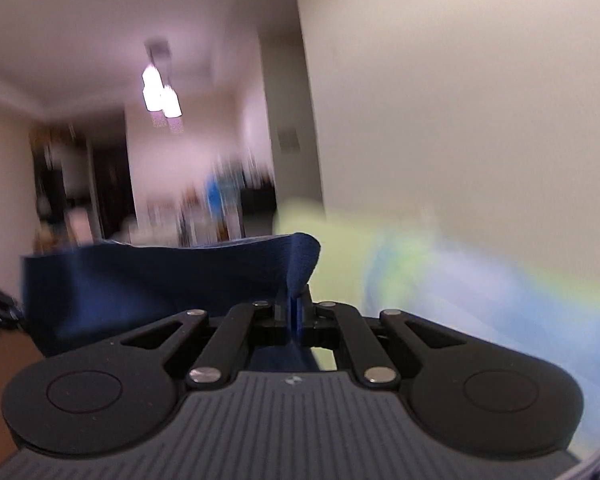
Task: Fold clothes
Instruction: 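Lift the navy shirt up off the pile with both grippers, then lower the shirt onto the plaid sheet, left gripper holding the hem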
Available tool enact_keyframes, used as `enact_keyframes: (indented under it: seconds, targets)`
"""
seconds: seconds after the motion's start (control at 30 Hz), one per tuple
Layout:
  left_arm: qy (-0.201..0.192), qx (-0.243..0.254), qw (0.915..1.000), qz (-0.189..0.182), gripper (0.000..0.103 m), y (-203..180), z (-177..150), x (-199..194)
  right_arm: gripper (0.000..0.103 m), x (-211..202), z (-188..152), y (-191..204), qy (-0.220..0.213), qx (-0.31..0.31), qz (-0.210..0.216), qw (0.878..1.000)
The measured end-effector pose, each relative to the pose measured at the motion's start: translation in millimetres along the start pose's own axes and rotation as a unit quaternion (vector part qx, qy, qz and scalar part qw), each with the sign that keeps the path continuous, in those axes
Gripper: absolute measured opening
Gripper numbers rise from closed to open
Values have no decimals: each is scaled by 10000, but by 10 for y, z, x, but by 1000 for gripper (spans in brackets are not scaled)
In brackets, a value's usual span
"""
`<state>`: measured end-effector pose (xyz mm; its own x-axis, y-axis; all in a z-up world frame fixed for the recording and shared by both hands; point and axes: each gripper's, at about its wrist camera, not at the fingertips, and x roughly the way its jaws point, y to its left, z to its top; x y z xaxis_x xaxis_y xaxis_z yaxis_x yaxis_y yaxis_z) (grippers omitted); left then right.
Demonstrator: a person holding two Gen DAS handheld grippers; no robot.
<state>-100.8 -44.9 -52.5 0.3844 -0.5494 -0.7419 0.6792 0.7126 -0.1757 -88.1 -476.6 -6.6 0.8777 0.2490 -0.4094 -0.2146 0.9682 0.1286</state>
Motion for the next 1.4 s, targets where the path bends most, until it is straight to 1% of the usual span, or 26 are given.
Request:
enact_keyframes:
  seconds: [0.03,0.07,0.1,0.17,0.2,0.23,0.27,0.3,0.33,0.47,0.57,0.63,0.7,0.8,0.87,0.93,1.0,1.1,1.17,1.2,1.23,1.27,1.3,1.33,1.37,1.4]
  targets:
    - [337,12,9994,-104,17,-101,-186,128,5,-146,-378,-133,670,141,-309,9972]
    - [750,8,9971,-155,17,-196,-384,276,5,-293,-764,-268,1352,285,-623,9884]
    - [1105,4,9938,-160,17,-265,-541,404,5,-331,-937,-333,1642,353,-813,9824]
    - [1450,41,9893,-162,17,-331,-700,547,5,-581,-1559,-444,2599,808,-1522,9501]
    - [1557,68,9877,-136,20,-373,-755,624,5,-651,-1669,-428,2707,937,-1616,9444]
    - [1650,157,9862,-47,34,-418,-808,718,7,-735,-1782,-380,2742,1098,-1664,9408]
    - [1753,371,9837,121,39,-489,-872,852,8,-819,-1896,-331,2774,1261,-1710,9370]
    - [1804,555,9817,241,45,-562,-896,971,14,-904,-2010,-282,2806,1423,-1755,9329]
    - [1829,795,9793,333,45,-635,-943,1104,23,-927,-2073,-238,2788,1490,-1770,9321]
    - [1910,1934,9612,476,47,-1066,-1411,1699,31,-873,-2392,-29,2792,1656,-1700,9304]
    - [1949,2344,9503,639,49,-1387,-1728,1968,31,-840,-2580,1,2746,1819,-1674,9292]
    - [1943,2343,9486,866,49,-1550,-1848,2138,31,-865,-2743,-23,2701,2150,-1570,9253]
    - [1979,1979,9522,1227,49,-1584,-1891,2243,32,-818,-2852,24,2691,2206,-1470,9259]
    - [2073,1203,9549,1755,49,-1543,-1925,2362,39,-725,-3037,-26,2826,1745,-1366,9333]
    - [2103,498,9585,1861,50,-1512,-1973,2380,41,-699,-3130,-135,2894,1404,-1233,9388]
    - [1973,-204,9611,1922,50,-1456,-2006,2375,42,-677,-3220,-264,2946,1069,-1099,9433]
    - [1834,-904,9588,1973,50,-1399,-2039,2369,42,-650,-3260,-370,2971,828,-1030,9457]
    - [1608,-1945,9461,2031,48,-1314,-2089,2360,46,-684,-3342,-592,2977,485,-851,9496]
    - [1338,-2535,9400,1851,29,-1243,-2135,2327,46,-695,-3382,-667,2981,451,-799,9501]
    - [1310,-2645,9387,1779,1,-1228,-2165,2336,47,-700,-3406,-699,2984,440,-773,9503]
    - [1314,-2668,9388,1739,2,-1227,-2192,2351,47,-699,-3431,-713,2993,431,-766,9501]
    - [1323,-2520,9408,1838,1,-1265,-2210,2360,47,-694,-3441,-719,2994,427,-762,9501]
    - [1335,-2254,9435,2031,2,-1328,-2221,2365,48,-684,-3474,-728,2983,401,-753,9507]
    - [1392,-1748,9448,2396,2,-1443,-2235,2377,48,-663,-3500,-730,2960,319,-735,9518]
    - [1436,-1385,9435,2647,2,-1521,-2250,2386,48,-640,-3527,-731,2935,235,-717,9530]
    - [1445,-1291,9431,2703,3,-1540,-2263,2381,48,-625,-3539,-727,2918,152,-721,9537]
